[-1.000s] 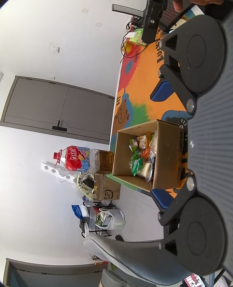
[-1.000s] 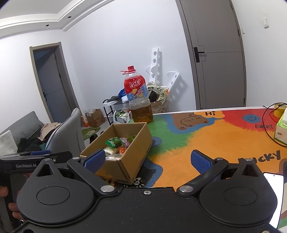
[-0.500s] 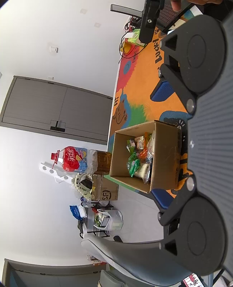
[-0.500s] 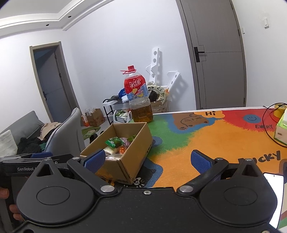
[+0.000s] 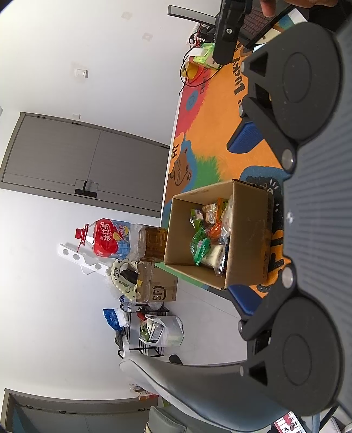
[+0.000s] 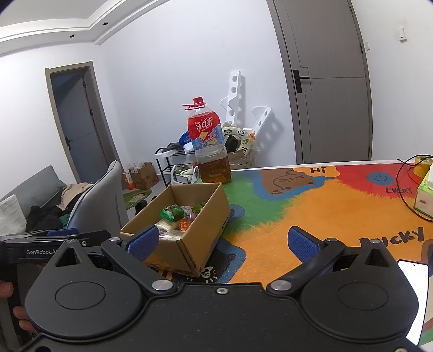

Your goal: Organize snacks

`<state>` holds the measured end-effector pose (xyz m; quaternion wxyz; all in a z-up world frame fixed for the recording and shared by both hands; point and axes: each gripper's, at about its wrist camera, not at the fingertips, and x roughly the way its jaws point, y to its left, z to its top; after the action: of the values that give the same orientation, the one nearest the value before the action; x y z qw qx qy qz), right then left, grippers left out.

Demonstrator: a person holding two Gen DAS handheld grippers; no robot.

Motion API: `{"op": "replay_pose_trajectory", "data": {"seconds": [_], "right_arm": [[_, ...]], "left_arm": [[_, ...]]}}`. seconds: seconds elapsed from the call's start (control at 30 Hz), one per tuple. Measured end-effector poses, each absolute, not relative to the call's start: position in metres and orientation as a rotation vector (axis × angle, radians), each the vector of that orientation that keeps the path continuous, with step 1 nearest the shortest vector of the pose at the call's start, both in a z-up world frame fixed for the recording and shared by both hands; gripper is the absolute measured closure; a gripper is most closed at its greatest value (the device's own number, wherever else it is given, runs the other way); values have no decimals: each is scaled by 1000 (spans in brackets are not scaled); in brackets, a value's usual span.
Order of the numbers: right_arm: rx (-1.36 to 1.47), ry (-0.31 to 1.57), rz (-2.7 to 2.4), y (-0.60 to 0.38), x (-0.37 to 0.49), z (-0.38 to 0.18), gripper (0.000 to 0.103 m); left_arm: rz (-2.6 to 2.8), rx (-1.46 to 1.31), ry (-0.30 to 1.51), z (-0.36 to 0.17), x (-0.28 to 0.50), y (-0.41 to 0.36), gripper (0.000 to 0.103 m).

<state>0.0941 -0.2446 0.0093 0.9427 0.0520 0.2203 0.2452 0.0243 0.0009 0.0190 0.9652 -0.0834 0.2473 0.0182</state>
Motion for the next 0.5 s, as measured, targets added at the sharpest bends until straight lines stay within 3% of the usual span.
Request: {"op": "replay_pose_trajectory", "data": {"seconds": [0.5], "right_arm": [[104, 454, 502, -243, 94, 8, 0]], "left_arm": [[40, -174, 507, 16, 25, 1, 0]]}}
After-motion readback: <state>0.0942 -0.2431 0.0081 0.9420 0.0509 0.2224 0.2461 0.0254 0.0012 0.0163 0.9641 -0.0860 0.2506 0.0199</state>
